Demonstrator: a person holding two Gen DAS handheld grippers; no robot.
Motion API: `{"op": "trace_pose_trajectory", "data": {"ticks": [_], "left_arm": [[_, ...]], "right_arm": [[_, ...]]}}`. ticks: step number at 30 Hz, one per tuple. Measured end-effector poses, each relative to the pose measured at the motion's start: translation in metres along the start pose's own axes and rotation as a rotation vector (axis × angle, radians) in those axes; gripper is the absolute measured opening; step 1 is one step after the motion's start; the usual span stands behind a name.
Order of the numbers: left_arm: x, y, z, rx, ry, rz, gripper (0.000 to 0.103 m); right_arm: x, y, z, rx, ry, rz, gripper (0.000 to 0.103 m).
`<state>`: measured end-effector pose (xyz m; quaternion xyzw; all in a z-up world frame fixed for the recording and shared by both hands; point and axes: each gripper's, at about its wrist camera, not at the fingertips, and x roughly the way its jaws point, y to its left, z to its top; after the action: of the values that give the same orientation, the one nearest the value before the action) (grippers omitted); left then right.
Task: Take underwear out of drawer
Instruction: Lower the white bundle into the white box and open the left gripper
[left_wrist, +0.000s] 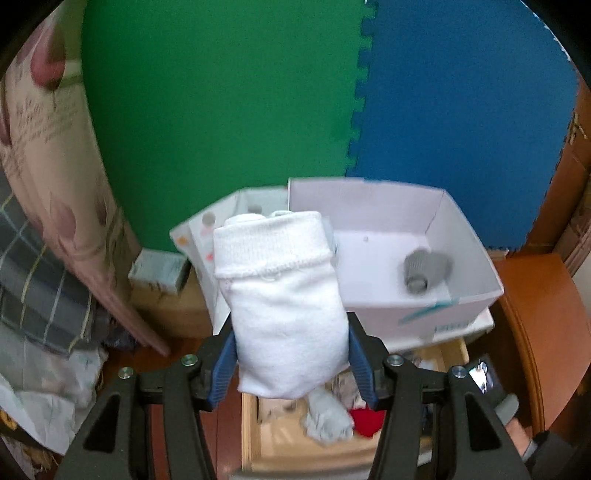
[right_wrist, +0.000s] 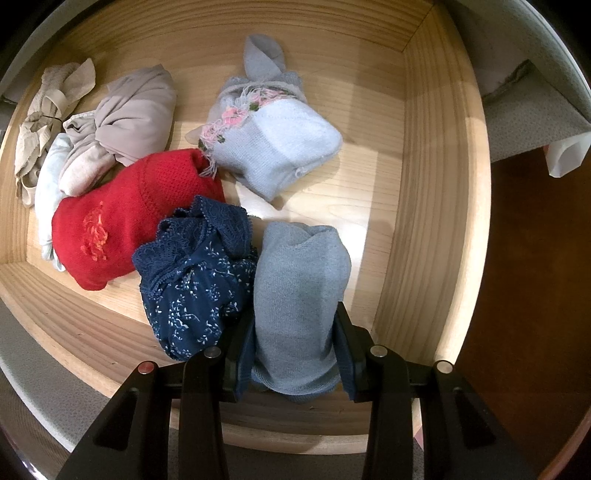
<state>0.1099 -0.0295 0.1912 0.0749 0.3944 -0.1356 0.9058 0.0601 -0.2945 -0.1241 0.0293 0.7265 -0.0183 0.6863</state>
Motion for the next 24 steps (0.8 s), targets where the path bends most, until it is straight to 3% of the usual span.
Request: {"op": "trace_pose_trajectory", "data": {"ticks": [11,24], "left_arm": [[0.057,-0.029,0.056,0.081,-0.002,0.044,0.055],[0.132,-0.051,0.053,0.093,0.137,0.036,0.055]], "right_arm": [[-0.001,0.003,-0.002,0.0,0.002,-0.012,0.036],[-0.001,0.003,-0.001,0.003,0.003,-0.009,0.036]]}}
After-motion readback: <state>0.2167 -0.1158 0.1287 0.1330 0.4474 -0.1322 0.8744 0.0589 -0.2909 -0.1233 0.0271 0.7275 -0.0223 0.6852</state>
